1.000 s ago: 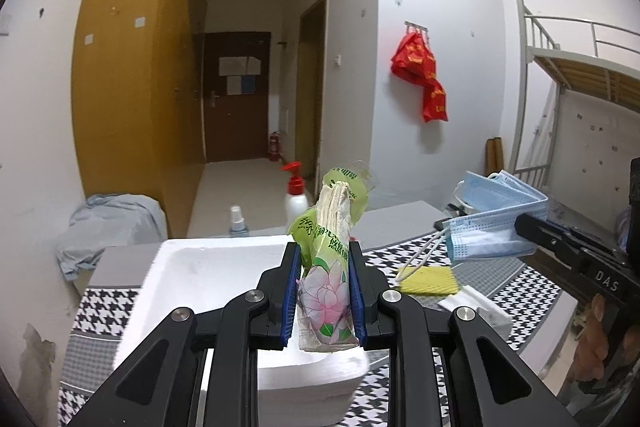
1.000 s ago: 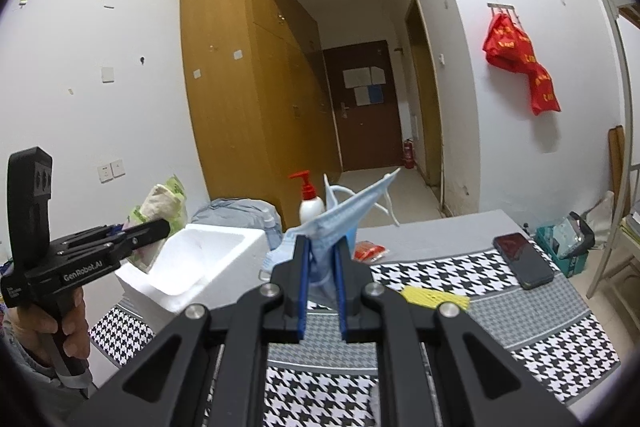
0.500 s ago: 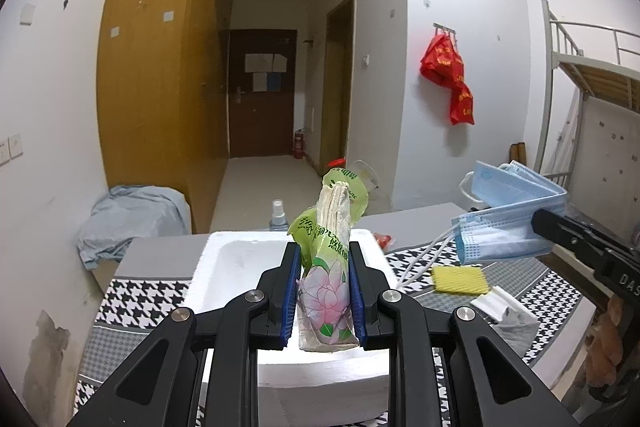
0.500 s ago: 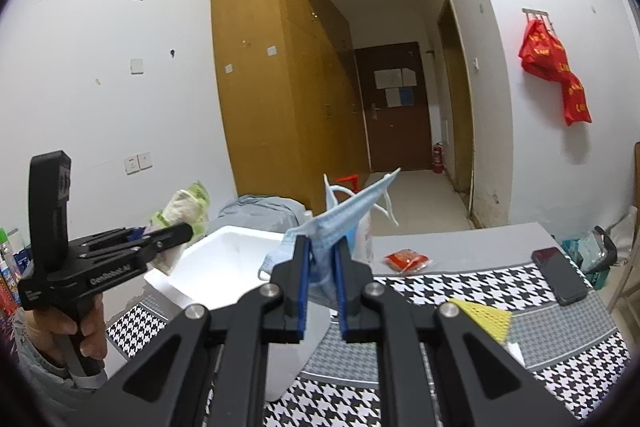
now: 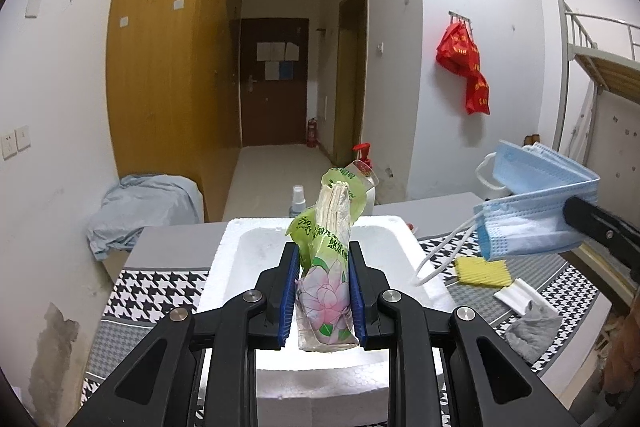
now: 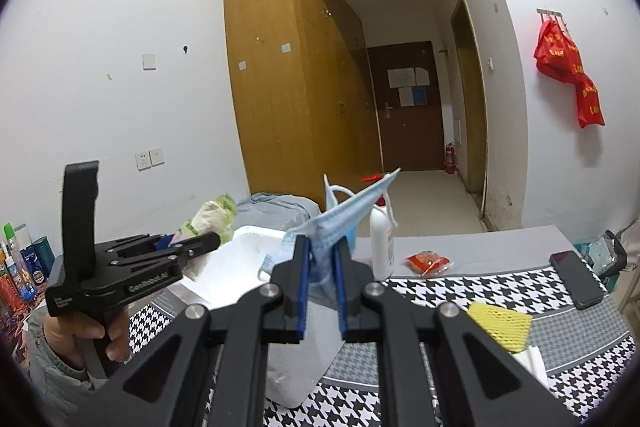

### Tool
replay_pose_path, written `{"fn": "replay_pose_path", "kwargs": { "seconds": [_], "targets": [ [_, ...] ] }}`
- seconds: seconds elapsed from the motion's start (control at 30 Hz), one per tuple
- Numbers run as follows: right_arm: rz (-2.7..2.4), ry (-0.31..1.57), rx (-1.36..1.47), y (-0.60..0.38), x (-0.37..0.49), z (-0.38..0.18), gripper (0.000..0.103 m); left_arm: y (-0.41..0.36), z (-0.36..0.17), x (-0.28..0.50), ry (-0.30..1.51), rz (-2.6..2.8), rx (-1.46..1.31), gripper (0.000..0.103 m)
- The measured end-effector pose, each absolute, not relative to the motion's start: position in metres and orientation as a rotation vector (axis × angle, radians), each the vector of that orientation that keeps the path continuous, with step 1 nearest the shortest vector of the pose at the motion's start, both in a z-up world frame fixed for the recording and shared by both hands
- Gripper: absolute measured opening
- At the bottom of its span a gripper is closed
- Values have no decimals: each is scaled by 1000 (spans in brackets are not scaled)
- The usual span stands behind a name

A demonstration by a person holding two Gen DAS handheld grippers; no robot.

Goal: Organize soft objects
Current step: 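Carry the tissue pack into the foam box and open the left gripper, then move the face mask over the foam box and open the right gripper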

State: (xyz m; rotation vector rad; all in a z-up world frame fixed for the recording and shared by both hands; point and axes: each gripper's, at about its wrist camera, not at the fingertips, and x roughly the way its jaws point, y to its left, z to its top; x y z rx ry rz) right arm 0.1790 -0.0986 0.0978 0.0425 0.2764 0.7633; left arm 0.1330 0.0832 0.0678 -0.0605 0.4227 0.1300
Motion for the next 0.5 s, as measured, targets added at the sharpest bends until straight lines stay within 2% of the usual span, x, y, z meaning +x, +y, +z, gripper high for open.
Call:
{"fn": "replay_pose_path", "kwargs": {
  "seconds": [0.1, 0.13, 0.2, 0.27, 0.37, 0.5],
  "targets": [
    [752, 277, 38, -99, 179, 96, 15, 85, 65, 138, 433, 117, -60, 30],
    [745, 278, 37, -100, 179, 96, 15, 86, 63, 140, 440, 117, -62, 35],
    [737, 279, 36, -100, 179, 96, 15, 88, 62, 141, 440, 128, -66, 51],
    [732, 278, 37, -100, 178, 96, 15, 92, 62, 139, 428, 152, -74, 80],
    [731, 276, 41, -100, 178, 96, 15, 98, 65, 133, 400, 182, -89, 95],
    [741, 275, 43, -95, 179, 96, 15, 103, 68, 123, 367, 230, -83, 102]
  ]
}}
